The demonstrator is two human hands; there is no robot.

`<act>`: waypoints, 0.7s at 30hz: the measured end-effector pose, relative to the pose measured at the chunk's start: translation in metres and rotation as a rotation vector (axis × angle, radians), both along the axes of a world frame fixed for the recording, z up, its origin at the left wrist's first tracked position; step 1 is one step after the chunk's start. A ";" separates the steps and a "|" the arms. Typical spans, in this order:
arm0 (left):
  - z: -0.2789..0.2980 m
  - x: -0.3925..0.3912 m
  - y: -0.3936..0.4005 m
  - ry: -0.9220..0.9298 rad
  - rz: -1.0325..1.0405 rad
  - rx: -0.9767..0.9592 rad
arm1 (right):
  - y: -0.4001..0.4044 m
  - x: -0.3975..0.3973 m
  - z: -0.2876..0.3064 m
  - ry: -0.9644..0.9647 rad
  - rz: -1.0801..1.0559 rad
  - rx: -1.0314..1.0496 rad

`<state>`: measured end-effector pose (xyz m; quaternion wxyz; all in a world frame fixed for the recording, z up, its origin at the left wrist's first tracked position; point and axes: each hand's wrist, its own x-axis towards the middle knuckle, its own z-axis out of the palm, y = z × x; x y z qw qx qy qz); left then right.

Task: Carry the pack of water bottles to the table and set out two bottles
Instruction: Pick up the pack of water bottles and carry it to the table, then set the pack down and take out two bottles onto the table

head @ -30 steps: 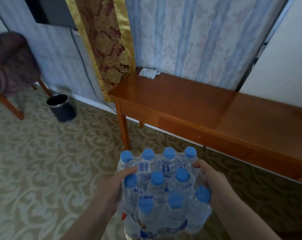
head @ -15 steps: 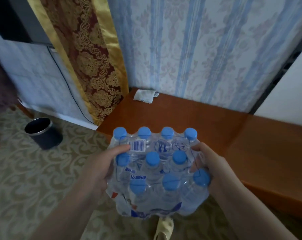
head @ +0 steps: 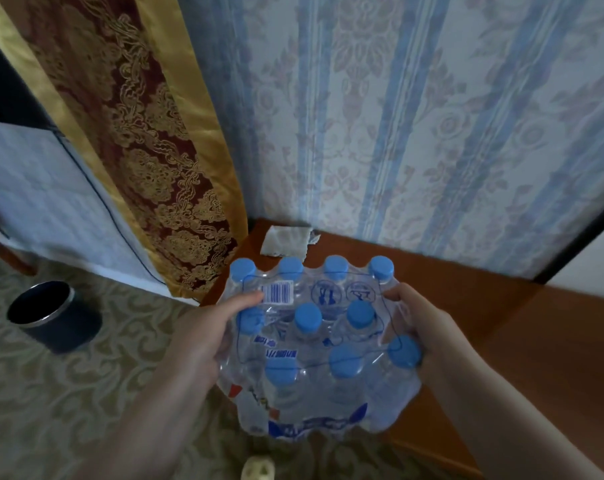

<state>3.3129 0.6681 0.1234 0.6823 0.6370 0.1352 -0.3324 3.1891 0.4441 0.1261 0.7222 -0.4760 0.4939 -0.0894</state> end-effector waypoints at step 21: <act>-0.023 0.220 -0.049 0.000 -0.246 0.145 | -0.001 0.163 -0.023 0.151 -0.229 -0.007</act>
